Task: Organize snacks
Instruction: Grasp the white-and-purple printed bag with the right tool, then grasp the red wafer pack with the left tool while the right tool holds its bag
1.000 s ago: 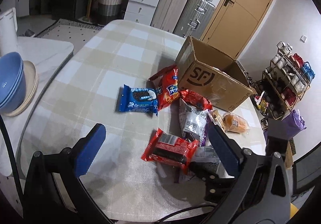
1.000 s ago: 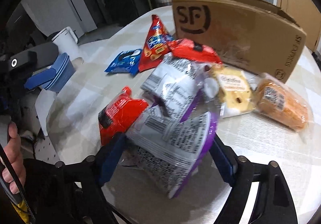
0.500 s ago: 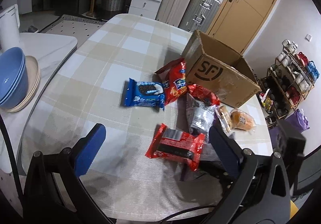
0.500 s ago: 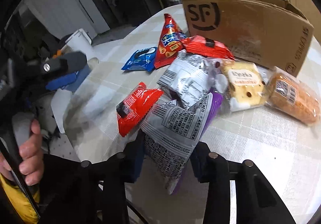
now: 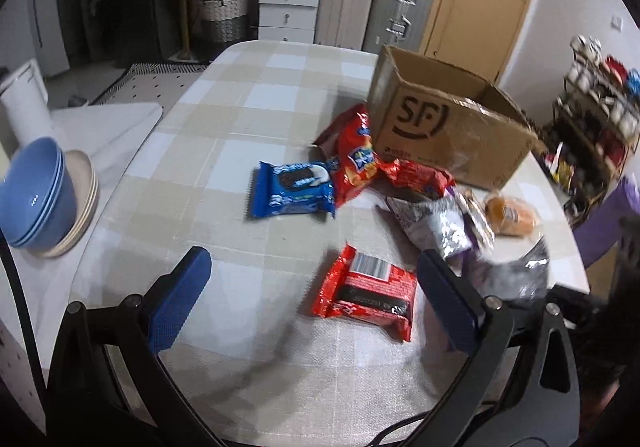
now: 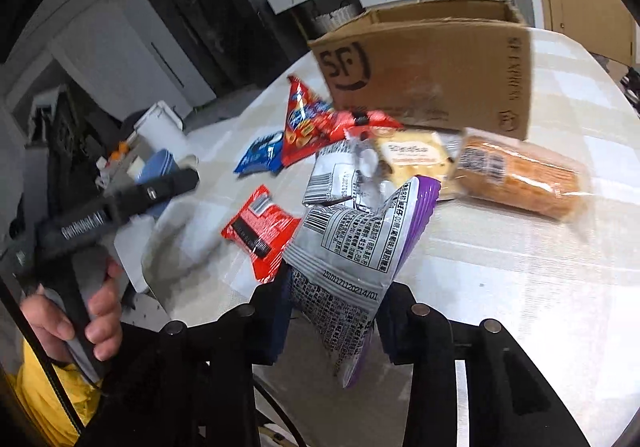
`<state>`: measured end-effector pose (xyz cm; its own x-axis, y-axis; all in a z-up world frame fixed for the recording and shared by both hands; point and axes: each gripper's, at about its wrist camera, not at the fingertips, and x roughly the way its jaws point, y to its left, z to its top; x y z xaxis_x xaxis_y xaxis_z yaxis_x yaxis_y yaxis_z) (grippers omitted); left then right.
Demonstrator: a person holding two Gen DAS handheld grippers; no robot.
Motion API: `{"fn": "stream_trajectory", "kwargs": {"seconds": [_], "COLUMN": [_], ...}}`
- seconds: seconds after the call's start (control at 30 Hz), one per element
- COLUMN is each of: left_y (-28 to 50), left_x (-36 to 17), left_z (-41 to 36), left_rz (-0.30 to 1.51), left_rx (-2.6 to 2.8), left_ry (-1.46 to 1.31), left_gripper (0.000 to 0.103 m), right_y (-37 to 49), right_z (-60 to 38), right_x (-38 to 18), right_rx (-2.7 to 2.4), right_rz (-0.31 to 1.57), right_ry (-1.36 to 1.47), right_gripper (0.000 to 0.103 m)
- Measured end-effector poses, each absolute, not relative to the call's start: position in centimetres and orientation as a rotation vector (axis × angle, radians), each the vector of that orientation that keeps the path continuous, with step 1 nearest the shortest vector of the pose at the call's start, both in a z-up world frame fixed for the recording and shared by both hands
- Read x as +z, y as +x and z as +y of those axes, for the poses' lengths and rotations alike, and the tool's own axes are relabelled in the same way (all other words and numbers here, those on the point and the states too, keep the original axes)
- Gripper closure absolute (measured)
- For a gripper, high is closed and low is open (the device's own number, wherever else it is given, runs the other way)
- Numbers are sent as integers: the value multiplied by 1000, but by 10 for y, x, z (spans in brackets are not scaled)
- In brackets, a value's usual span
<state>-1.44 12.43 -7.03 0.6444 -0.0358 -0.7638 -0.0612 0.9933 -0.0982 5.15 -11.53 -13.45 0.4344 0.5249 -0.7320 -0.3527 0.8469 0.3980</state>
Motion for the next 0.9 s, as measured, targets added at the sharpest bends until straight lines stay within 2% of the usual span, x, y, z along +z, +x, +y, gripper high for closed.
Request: {"fn": "stream_trajectory", "kwargs": {"seconds": [0.9], "left_y": [5], "left_x": [-107], "left_z": [96], "left_rz": [989], "left_rx": [-21], "left_ry": [-30], "left_gripper": [1], "right_y": [38], "right_z": [-149], "right_x": [-103], "right_rx": [572], "right_rz": [885], "right_ry": [288], "right_gripper": [66]}}
